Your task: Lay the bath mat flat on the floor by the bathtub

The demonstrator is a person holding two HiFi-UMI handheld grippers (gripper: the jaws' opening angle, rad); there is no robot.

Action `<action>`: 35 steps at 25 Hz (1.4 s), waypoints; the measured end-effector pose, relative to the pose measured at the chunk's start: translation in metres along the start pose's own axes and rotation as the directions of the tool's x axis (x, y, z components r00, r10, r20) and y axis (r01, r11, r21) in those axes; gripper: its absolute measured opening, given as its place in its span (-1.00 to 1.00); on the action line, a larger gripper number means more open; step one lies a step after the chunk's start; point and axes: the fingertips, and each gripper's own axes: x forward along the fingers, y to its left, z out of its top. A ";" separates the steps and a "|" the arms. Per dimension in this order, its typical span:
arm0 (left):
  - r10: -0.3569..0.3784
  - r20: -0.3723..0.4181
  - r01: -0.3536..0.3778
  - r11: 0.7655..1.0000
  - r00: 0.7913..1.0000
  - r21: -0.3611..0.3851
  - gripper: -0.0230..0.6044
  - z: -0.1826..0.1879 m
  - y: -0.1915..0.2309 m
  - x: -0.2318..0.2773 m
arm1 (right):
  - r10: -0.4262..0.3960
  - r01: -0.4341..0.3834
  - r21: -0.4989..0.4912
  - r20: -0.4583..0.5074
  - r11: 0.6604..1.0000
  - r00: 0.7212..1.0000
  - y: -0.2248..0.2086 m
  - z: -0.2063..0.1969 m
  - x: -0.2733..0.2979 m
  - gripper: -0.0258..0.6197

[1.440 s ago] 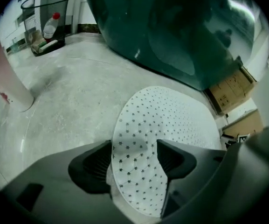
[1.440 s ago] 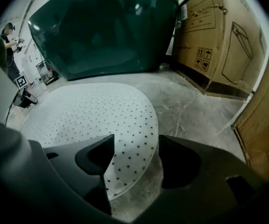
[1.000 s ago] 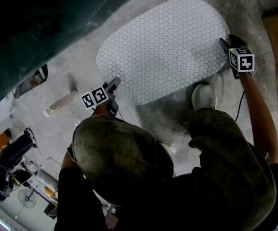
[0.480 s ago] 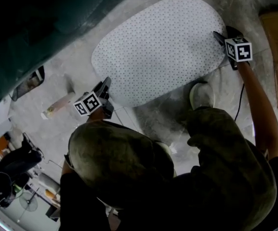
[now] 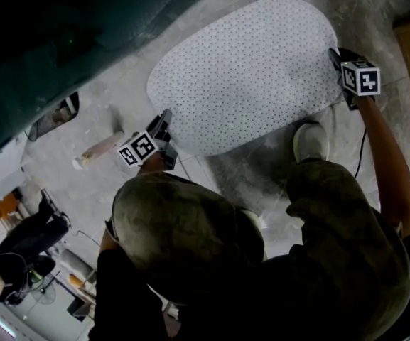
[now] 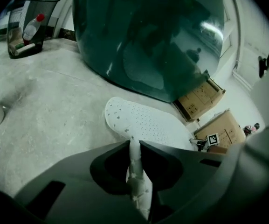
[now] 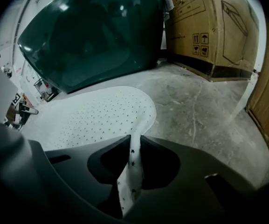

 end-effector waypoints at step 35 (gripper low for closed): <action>0.254 -0.086 -0.239 0.958 0.963 0.156 -0.68 0.012 0.042 0.013 | 0.038 -0.038 0.012 0.052 0.999 0.998 0.004 0.014 0.008 -0.64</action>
